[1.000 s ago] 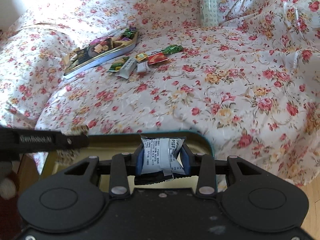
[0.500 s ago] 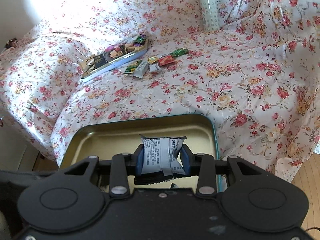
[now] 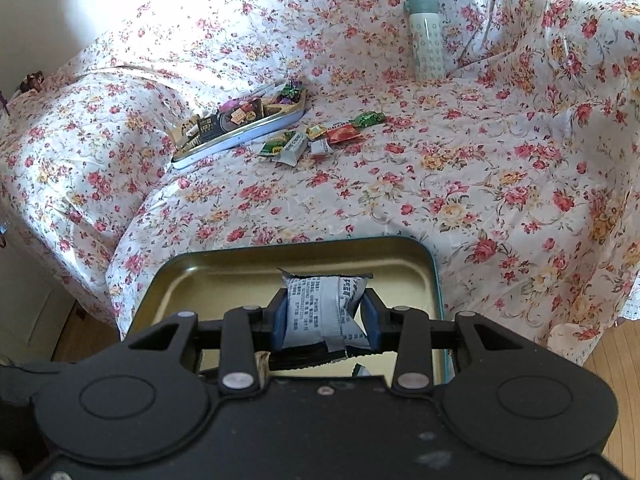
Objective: Organize snacks
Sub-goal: 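Carry both held packets over the second gold tray, then open the left tool to drop the striped packet while the right tool releases the blue-white packet, then move both open tools back toward the remaining snack packets, then grasp the green garlic-chip packet with the left tool while the right tool grasps the red-white candy packet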
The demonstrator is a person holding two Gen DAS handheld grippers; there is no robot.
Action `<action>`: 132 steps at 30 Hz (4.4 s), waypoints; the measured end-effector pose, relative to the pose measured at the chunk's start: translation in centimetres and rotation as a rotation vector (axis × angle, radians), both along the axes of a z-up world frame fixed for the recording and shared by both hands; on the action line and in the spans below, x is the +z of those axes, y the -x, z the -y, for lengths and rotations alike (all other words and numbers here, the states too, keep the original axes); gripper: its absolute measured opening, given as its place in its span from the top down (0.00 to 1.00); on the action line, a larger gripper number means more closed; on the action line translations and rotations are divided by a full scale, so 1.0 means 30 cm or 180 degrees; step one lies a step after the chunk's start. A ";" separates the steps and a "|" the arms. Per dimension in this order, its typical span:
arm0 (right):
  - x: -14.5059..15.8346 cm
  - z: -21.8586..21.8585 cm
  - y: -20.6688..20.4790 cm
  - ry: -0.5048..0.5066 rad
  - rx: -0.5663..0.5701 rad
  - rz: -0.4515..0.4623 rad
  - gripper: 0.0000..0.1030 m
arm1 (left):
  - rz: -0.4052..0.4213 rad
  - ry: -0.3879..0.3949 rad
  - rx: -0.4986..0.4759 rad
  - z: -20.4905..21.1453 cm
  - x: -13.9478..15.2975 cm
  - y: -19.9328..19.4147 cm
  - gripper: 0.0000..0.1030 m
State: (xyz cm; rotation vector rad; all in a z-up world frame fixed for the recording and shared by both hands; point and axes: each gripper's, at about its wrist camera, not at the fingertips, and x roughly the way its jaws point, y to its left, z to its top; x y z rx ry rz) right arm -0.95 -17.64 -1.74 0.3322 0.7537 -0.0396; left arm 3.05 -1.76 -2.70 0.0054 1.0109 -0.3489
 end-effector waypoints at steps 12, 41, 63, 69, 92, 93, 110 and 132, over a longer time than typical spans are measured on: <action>0.000 -0.009 0.003 0.0029 0.0000 0.0019 0.54 | 0.0154 -0.0280 0.0135 -0.014 0.006 0.025 0.43; -0.034 -0.030 -0.010 0.0165 0.0289 -0.0260 0.40 | 0.0424 -0.0551 0.0251 -0.059 0.039 -0.013 0.42; 0.007 0.077 -0.357 0.0607 0.0520 -0.0167 0.32 | 0.0752 -0.0549 -0.0152 -0.012 0.115 -0.439 0.35; -0.013 0.120 -0.466 0.0657 0.0508 -0.0145 0.32 | 0.0931 -0.0734 -0.0187 0.020 0.078 -0.539 0.35; -0.164 0.236 -0.832 0.0825 0.0376 0.0156 0.30 | 0.0984 -0.0467 -0.0342 0.133 -0.067 -0.848 0.35; -0.169 0.238 -0.848 0.0828 0.0367 0.0183 0.30 | 0.0984 -0.0442 -0.0343 0.134 -0.072 -0.862 0.35; -0.239 0.246 -1.001 0.0779 0.0379 0.0359 0.30 | 0.1030 -0.0262 -0.0359 0.159 -0.168 -1.029 0.28; -0.225 0.143 -1.098 0.0973 0.0660 0.0391 0.28 | 0.1039 0.0140 0.0216 0.005 -0.182 -1.066 0.27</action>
